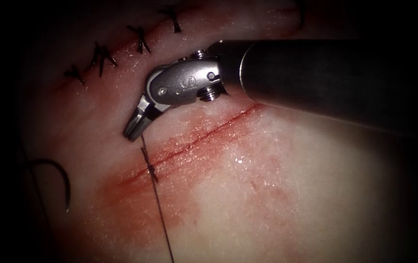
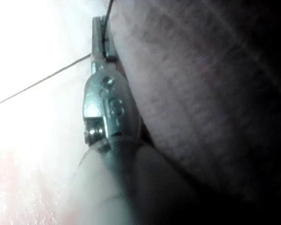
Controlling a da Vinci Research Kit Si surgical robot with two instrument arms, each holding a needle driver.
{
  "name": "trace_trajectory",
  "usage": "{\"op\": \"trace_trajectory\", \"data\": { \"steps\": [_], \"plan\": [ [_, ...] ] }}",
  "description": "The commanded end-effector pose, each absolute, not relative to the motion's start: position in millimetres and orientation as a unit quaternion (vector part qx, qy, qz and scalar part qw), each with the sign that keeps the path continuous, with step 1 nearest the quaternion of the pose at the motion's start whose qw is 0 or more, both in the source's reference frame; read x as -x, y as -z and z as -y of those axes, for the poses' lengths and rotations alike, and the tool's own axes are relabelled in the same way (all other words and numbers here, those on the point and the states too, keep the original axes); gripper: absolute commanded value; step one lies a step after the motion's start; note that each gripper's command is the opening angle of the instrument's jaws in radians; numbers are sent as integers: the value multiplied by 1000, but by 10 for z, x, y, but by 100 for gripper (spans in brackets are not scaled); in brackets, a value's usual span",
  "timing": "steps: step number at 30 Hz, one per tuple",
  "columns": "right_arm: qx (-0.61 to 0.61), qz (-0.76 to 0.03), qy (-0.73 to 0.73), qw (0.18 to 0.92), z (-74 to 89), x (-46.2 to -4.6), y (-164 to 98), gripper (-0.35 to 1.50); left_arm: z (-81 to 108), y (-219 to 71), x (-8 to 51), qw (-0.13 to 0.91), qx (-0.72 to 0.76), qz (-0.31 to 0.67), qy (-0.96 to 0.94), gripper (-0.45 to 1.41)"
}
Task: Wound Closure
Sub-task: Pull tail through loop while tightening upward with right hand and downward with left driver, then wrap right tool once counter-clockwise with suture
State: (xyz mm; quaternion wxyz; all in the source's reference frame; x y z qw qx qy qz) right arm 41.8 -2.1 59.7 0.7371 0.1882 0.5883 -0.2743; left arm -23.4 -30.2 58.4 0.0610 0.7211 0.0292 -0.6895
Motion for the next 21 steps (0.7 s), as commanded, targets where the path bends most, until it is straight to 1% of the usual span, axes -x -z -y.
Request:
{"op": "trace_trajectory", "data": {
  "steps": [1, 9, 10, 11, 12, 14, 15, 21],
  "plan": [
    [-184, -592, 273, 736, 15, -426, -597, -35, 302, -591, 241, 61, -722, -29, 689, -45],
    [-180, -610, 261, 726, 24, -425, -590, -35, 286, -574, 235, 55, -719, -29, 693, -45],
    [-179, -616, 255, 723, 26, -424, -588, -1, 280, -567, 231, 56, -717, -23, 694, -45],
    [-161, -624, 236, 727, 28, -423, -585, 68, 274, -561, 228, 53, -716, -22, 695, -45],
    [-155, -628, 219, 730, 30, -422, -582, 98, 268, -555, 225, 55, -715, -17, 696, -45],
    [-150, -635, 196, 732, 34, -417, -576, 111, 254, -541, 217, 58, -712, -4, 700, -45],
    [-148, -634, 189, 735, 37, -415, -573, 115, 248, -535, 213, 59, -709, 2, 702, -45],
    [-143, -649, 145, 733, 47, -394, -567, 120, 204, -498, 189, 75, -700, 33, 710, -45]
  ]
}}
